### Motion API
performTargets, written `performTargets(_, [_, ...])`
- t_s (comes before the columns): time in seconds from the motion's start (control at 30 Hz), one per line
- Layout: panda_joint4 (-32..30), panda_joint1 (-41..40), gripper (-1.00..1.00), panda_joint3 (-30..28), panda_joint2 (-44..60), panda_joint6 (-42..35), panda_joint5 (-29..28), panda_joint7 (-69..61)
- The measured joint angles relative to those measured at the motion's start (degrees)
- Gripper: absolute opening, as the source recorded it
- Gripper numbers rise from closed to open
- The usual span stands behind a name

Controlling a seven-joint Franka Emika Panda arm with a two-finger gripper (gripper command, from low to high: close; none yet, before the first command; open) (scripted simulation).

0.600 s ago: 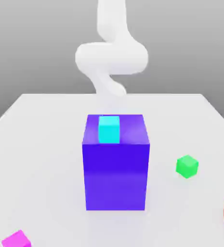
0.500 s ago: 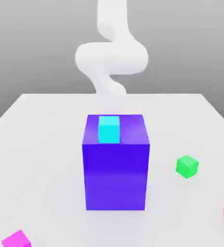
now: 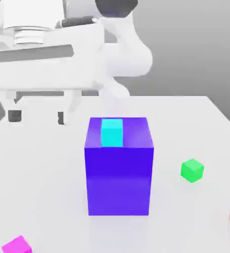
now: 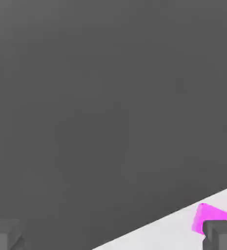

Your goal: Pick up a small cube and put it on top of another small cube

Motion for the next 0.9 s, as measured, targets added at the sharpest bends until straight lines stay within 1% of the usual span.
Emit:
performTargets(0.4, [2.1, -4.4, 0.00, -3.2, 24.9, 6.3, 2.7, 6.1])
performTargets(0.53, [3.8, -6.2, 0.00, -1.8, 33.2, 11.6, 4.6, 5.5])
performTargets(0.57, [4.2, -6.5, -1.00, -1.3, 34.9, 12.9, 5.0, 5.1])
performTargets(0.77, [4.4, -6.7, -1.00, -1.0, 35.8, 13.6, 5.3, 5.0])
performTargets(0.9, [3.1, -5.7, -1.00, -2.5, 30.3, 9.3, 3.7, 6.1])
